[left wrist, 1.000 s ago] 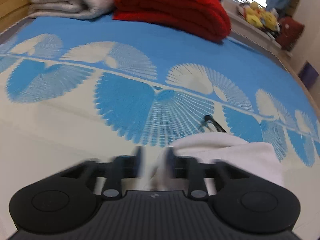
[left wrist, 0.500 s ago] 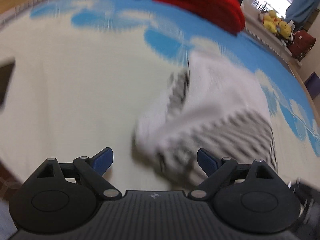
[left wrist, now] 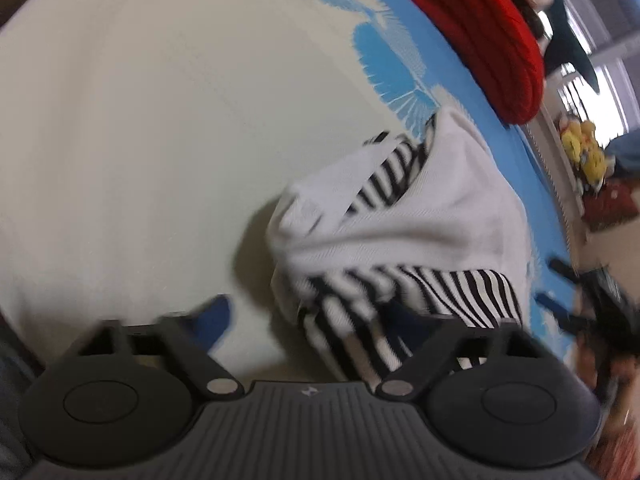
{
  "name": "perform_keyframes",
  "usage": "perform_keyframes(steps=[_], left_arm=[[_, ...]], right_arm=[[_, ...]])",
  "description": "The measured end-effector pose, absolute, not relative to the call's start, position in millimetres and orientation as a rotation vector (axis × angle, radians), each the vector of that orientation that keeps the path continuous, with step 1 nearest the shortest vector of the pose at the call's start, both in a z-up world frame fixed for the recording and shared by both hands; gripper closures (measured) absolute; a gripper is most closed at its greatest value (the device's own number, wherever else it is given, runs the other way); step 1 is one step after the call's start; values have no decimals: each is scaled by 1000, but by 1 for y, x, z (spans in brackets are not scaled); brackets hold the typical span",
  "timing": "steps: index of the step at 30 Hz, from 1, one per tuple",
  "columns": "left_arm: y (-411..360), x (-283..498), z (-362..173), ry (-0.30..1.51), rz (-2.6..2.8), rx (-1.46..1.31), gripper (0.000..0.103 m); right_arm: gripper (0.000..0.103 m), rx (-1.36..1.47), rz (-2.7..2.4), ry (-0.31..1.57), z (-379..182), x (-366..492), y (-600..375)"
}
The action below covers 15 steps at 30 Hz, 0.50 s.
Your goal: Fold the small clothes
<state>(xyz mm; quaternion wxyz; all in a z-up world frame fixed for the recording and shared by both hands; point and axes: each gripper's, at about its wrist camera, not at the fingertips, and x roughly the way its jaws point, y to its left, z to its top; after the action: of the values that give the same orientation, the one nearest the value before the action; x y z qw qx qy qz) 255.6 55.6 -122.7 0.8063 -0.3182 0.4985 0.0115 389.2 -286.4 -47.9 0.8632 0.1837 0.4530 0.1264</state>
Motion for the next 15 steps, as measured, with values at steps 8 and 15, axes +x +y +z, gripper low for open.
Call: perform_keyframes(steps=[8, 15], left_arm=[[47, 299, -118, 1126, 33, -604, 78], [7, 490, -95, 1098, -64, -262, 80]], right_arm=[[57, 238, 434, 1100, -99, 461, -225], [85, 337, 331, 974, -73, 450, -280]])
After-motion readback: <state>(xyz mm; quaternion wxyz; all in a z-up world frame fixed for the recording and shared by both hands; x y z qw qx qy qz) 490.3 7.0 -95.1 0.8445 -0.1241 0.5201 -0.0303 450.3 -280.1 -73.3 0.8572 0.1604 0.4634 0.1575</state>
